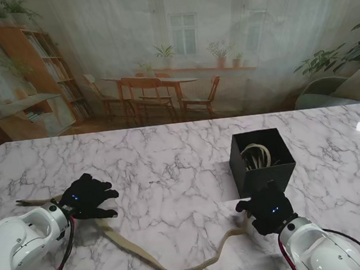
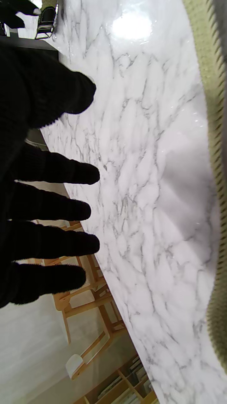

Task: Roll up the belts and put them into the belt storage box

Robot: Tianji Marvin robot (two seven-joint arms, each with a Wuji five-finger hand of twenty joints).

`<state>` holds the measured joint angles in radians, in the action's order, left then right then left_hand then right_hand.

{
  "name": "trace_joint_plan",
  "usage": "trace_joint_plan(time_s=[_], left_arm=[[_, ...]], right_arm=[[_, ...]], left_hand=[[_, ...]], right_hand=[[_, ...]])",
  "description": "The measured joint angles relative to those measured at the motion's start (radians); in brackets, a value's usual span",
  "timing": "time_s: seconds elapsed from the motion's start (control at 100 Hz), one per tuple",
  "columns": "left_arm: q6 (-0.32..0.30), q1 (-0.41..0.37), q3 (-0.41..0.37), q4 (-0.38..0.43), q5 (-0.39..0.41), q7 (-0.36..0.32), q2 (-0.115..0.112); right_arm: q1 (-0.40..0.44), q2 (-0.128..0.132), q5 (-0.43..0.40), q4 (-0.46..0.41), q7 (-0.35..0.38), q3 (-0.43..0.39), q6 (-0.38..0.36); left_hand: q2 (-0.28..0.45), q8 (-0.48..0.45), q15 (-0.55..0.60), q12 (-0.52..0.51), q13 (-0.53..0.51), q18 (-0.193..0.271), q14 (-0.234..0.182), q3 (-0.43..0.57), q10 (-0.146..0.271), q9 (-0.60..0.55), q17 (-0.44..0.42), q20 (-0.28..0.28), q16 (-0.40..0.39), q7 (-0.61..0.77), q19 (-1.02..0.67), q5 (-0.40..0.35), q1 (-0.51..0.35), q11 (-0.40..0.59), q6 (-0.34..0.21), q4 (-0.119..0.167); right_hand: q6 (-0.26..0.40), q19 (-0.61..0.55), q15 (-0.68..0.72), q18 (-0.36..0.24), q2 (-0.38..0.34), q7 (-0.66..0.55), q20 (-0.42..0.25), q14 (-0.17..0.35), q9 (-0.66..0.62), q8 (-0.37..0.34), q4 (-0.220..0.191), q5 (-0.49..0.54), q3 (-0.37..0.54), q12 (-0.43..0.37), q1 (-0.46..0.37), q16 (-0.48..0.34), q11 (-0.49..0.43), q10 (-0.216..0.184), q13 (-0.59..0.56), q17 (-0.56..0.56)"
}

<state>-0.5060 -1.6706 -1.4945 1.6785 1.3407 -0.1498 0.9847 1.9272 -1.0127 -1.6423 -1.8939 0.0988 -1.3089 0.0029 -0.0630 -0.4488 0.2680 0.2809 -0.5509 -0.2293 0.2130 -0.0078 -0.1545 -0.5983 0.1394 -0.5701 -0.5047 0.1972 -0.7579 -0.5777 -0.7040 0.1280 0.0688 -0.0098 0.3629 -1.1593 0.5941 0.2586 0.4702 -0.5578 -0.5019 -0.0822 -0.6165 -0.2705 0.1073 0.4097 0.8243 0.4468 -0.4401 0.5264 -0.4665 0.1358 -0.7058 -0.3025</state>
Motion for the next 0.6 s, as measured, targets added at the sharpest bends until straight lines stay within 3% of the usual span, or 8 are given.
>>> trace_joint_plan(time_s=[0.13,0.2,0.27,0.33,0.42,0.49,0.56,0.6], left_arm=[[0.012,0.003,0.001,0.004,-0.016,0.022,0.002],[0.041,0.009,0.012,0.004,-0.051,0.026,0.002],[0.062,0.019,0.029,0.002,-0.060,0.027,0.003],[0.075,0.029,0.042,0.002,-0.057,0.028,0.005],[0.090,0.042,0.061,-0.001,-0.075,0.029,0.008],[0.095,0.050,0.070,-0.003,-0.095,0.028,0.011],[0.098,0.055,0.077,-0.003,-0.098,0.026,0.013],[0.099,0.058,0.080,-0.003,-0.100,0.026,0.014]], right_arm=[[-0.038,0.006,0.030,0.047,-0.020,0.032,-0.009],[-0.063,0.011,0.034,0.079,-0.065,0.057,-0.010],[-0.087,0.014,0.047,0.107,-0.091,0.080,-0.014],[-0.105,0.016,0.056,0.127,-0.113,0.097,-0.015],[-0.129,0.018,0.075,0.163,-0.184,0.123,-0.005],[-0.136,0.017,0.137,0.176,-0.205,0.133,0.008],[-0.138,0.014,0.176,0.176,-0.200,0.138,0.018],[-0.140,0.012,0.178,0.177,-0.200,0.143,0.026]], left_hand=[[0.000,-0.001,0.000,0.000,0.000,-0.001,0.000,-0.006,0.000,0.000,0.000,0.000,0.000,0.000,0.000,-0.001,-0.017,0.000,0.000,0.000],[0.000,-0.002,0.000,0.000,0.000,-0.010,0.000,-0.006,0.000,0.000,0.000,0.000,0.000,0.001,0.001,-0.001,-0.018,0.000,0.000,0.000],[0.000,-0.002,0.000,0.000,0.000,-0.010,0.000,-0.006,0.000,0.000,0.000,0.000,0.000,0.001,0.002,-0.001,-0.018,0.000,0.000,0.000],[0.000,-0.003,0.000,0.000,0.000,-0.010,0.000,-0.006,0.000,0.000,0.000,0.000,0.000,0.001,0.002,-0.001,-0.018,0.000,0.000,0.000],[0.000,-0.003,0.000,0.000,0.000,-0.010,0.000,-0.006,0.000,0.000,0.000,0.000,0.000,0.001,0.002,-0.002,-0.018,0.000,0.000,0.000],[0.000,-0.003,0.000,0.000,0.000,-0.010,0.000,-0.006,0.000,0.000,0.000,0.000,0.000,0.001,0.002,-0.002,-0.018,0.000,0.000,0.000],[0.000,-0.004,0.000,0.000,-0.001,-0.010,0.000,-0.006,0.000,0.000,0.000,0.000,0.000,0.001,0.002,-0.002,-0.018,0.000,0.000,0.000],[0.000,-0.007,0.000,0.000,-0.001,-0.010,0.000,-0.006,0.000,0.000,0.000,0.000,0.000,0.001,0.002,-0.002,-0.018,0.000,0.000,0.000]], right_hand=[[-0.001,0.009,-0.010,0.000,0.063,-0.071,-0.011,0.000,0.025,-0.160,0.006,0.150,0.001,-0.039,0.077,-0.015,0.004,0.007,0.010,0.010],[-0.001,0.010,-0.025,0.000,0.102,-0.133,-0.012,0.000,0.021,-0.236,0.016,0.212,0.001,-0.049,0.077,-0.023,0.004,-0.002,0.010,0.012],[-0.001,0.013,-0.049,0.001,0.137,-0.238,-0.012,0.000,-0.011,-0.248,0.083,0.290,-0.002,-0.059,0.074,-0.040,0.005,-0.024,0.009,0.013],[0.010,0.014,-0.050,0.002,0.163,-0.347,-0.012,0.000,-0.105,-0.208,0.113,0.365,-0.002,-0.058,0.047,-0.052,0.005,-0.064,-0.004,0.007],[0.007,0.019,-0.066,0.015,0.159,-0.434,-0.012,0.001,-0.293,-0.154,0.114,0.525,-0.001,-0.047,0.037,-0.053,-0.007,-0.119,-0.105,-0.014],[-0.064,0.021,-0.074,0.027,0.105,-0.444,-0.012,0.007,-0.406,-0.148,0.115,0.643,0.003,-0.031,0.039,-0.054,-0.019,-0.127,-0.173,-0.032],[-0.130,0.006,-0.074,0.028,0.027,-0.427,-0.008,0.008,-0.488,-0.247,0.048,0.746,0.009,-0.011,0.054,-0.042,-0.032,-0.128,-0.231,-0.054],[-0.150,-0.001,-0.073,0.028,0.017,-0.404,-0.007,0.010,-0.508,-0.271,0.035,0.777,0.010,-0.009,0.070,-0.037,-0.033,-0.128,-0.244,-0.066]])
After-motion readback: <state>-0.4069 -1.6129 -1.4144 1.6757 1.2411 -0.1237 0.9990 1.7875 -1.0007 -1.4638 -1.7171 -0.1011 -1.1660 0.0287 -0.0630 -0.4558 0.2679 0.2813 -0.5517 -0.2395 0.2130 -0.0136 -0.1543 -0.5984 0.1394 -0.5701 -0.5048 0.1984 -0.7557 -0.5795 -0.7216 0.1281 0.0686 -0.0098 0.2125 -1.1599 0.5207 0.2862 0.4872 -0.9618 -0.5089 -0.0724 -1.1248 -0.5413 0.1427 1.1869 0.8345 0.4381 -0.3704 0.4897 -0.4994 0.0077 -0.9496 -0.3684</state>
